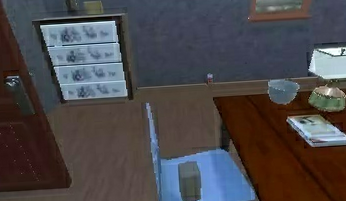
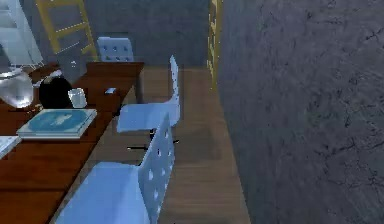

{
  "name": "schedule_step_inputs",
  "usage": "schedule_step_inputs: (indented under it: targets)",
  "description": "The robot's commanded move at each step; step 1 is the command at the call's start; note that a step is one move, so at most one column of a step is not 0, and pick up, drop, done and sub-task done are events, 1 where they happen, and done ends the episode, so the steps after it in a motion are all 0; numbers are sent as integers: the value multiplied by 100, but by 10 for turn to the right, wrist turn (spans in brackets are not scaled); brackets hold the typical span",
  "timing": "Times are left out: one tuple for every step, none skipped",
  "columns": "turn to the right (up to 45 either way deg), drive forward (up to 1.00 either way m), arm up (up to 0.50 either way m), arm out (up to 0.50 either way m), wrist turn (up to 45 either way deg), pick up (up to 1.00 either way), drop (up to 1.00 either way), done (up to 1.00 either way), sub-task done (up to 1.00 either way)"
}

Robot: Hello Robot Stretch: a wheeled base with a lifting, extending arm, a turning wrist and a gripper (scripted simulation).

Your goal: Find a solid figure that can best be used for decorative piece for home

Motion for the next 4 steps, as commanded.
schedule_step_inputs:
  targets:
    - [-450,0,0,0,0,0,0,0,0]
    - [-210,0,0,0,0,0,0,0,0]
    - [0,100,0,0,0,0,0,0,0]
    - [0,55,0,0,0,0,0,0,0]
